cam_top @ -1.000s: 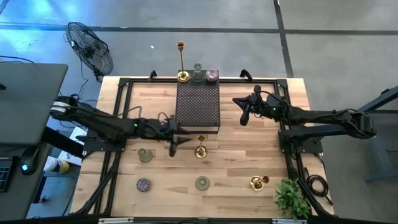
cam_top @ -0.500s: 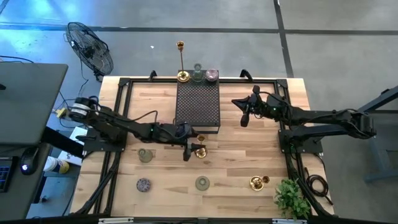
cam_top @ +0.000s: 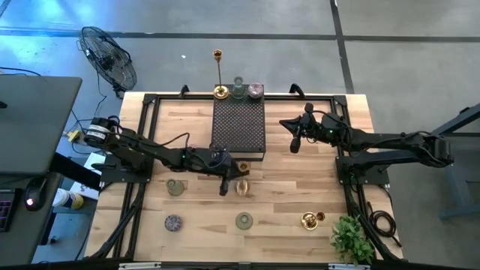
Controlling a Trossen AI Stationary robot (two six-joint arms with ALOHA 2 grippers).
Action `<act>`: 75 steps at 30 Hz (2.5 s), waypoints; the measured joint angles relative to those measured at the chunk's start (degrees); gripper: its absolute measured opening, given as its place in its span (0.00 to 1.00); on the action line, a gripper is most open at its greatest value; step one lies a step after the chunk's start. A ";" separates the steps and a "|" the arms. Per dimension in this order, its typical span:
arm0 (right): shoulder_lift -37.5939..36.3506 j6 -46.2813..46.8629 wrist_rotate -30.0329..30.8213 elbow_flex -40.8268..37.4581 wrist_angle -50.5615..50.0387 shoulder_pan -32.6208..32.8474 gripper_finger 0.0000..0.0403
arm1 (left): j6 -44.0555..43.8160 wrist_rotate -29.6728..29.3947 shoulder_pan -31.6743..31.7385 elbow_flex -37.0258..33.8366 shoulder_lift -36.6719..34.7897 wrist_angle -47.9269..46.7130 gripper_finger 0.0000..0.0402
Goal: Pick & Place candle stick holders
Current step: Put the top gold candle holder on the shelf
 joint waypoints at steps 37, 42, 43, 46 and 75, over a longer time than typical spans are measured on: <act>0.02 1.70 0.23 0.02 0.33 -0.01 0.00 | 11.01 8.70 38.73 17.55 -25.77 -44.30 0.03; 0.02 1.68 0.65 0.02 0.44 -0.02 0.00 | 10.85 11.90 41.80 17.55 -22.10 -39.95 0.03; 0.02 1.68 0.64 0.02 0.44 -0.02 0.00 | 10.87 11.99 42.26 17.55 -21.42 -39.11 0.03; 0.02 1.68 0.64 0.02 0.44 -0.02 0.00 | 11.30 12.00 43.58 17.55 -19.49 -37.18 0.03; 0.02 1.51 0.63 0.04 0.40 -0.07 0.00 | 9.69 13.21 46.11 17.51 -16.96 -35.17 0.04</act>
